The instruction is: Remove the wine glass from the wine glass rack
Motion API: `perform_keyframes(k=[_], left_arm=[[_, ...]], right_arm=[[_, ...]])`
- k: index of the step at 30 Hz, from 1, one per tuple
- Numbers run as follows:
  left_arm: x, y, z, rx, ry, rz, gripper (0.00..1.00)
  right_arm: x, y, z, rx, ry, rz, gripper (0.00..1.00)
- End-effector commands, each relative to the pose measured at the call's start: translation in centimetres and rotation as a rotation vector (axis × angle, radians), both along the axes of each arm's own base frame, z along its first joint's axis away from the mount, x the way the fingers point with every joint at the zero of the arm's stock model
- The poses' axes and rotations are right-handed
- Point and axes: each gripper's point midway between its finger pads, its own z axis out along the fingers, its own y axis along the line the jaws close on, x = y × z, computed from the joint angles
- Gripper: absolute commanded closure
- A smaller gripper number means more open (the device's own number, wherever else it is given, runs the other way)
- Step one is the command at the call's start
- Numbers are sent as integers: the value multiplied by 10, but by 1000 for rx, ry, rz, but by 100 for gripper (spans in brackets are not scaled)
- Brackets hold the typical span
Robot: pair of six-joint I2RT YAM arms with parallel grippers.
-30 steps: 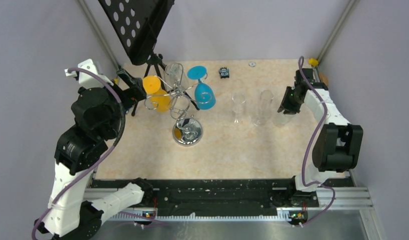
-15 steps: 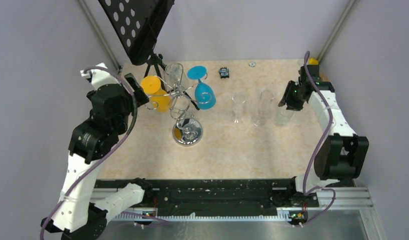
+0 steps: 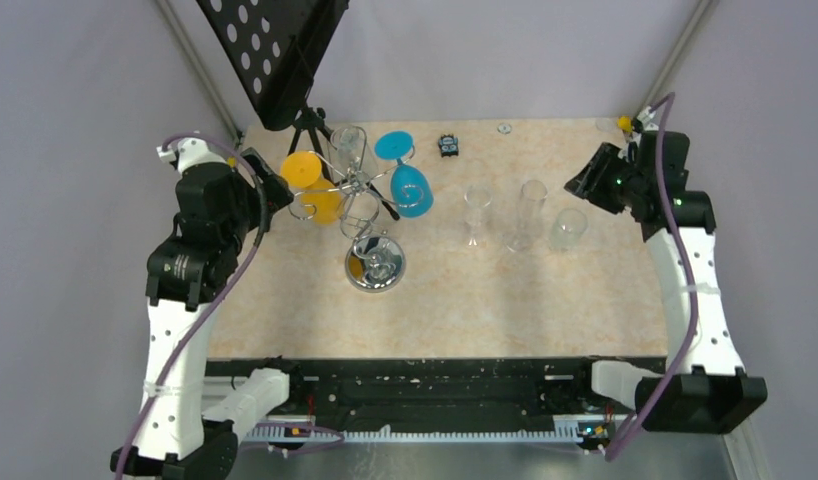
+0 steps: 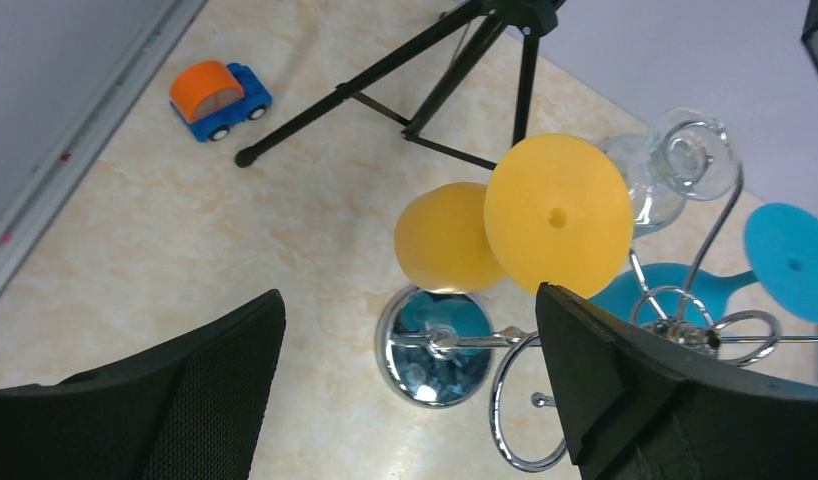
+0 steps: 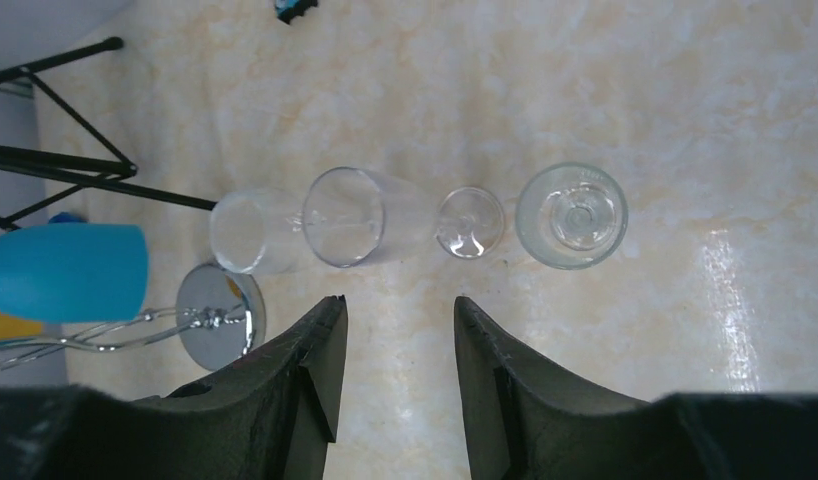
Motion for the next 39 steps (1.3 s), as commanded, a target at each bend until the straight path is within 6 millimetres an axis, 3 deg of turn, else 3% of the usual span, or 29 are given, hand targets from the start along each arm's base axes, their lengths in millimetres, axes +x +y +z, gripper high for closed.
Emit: perform_keyframes(k=[1, 7, 12, 15, 26, 30, 36, 39], left_arm=[[11, -20, 17, -154, -80, -91, 2], [27, -22, 21, -353, -140, -149, 7], [42, -28, 14, -507, -156, -232, 29], [43, -33, 11, -519, -151, -270, 37], [48, -37, -5, -564, -162, -308, 36], [54, -36, -6, -594, -175, -309, 49], [55, -37, -2, -619, -184, -320, 60], [53, -40, 7, -649, -207, -335, 73]], right_arm=[[-18, 16, 31, 68, -99, 43, 55], [-30, 30, 44, 147, -147, 77, 55], [-28, 48, 57, 262, -202, 123, 56], [-25, 54, 62, 309, -235, 137, 56], [-24, 58, 56, 311, -233, 170, 57], [-24, 58, 56, 310, -238, 167, 57], [-26, 64, 57, 311, -238, 187, 58], [-26, 65, 60, 309, -243, 190, 58]])
